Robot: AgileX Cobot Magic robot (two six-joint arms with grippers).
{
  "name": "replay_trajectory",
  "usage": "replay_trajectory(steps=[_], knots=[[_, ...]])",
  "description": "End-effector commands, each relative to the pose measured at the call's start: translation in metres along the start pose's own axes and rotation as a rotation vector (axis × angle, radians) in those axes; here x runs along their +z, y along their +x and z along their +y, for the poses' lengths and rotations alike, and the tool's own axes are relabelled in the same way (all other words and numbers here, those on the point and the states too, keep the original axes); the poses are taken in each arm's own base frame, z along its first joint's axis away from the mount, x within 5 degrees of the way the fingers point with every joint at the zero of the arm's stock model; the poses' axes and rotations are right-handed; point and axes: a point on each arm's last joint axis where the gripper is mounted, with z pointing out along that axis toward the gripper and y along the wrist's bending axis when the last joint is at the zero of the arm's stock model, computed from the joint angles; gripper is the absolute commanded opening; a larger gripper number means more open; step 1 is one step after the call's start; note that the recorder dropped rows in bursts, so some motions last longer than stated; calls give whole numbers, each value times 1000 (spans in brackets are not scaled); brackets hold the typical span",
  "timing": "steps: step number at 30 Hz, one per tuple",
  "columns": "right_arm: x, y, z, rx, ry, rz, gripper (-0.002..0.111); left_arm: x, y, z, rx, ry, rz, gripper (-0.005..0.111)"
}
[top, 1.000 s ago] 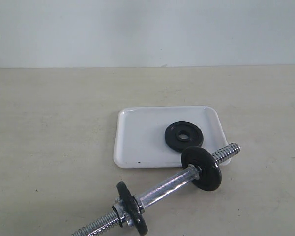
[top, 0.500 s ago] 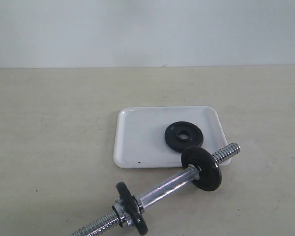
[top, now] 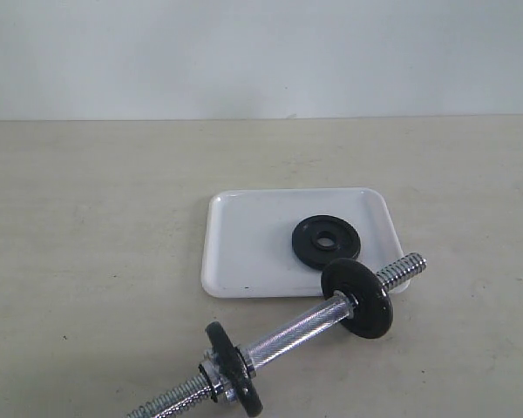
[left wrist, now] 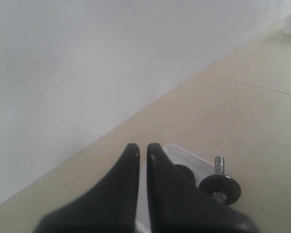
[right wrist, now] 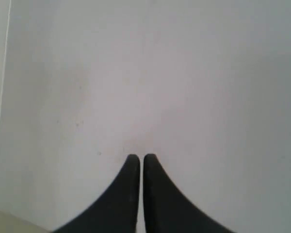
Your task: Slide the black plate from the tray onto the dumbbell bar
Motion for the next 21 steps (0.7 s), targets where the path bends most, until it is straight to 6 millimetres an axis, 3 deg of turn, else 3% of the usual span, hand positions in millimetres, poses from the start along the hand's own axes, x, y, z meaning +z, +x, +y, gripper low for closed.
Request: replay_trajectory(steps=[1,6,10,13,17,21], knots=[[10,8,5,23,-97,70,1,35,4,32,-2,27,105,4],[15,12,3,-21,-107,112,1,76,17,55,-1,122,167,4],[15,14,3,-46,-113,126,1,99,15,43,162,315,93,4],[15,14,3,-48,-115,128,1,108,0,33,290,381,-108,4],[14,13,8,-45,-161,121,1,111,-27,31,331,281,-402,4],[14,14,11,-68,-201,127,1,117,-36,43,443,58,-464,4]])
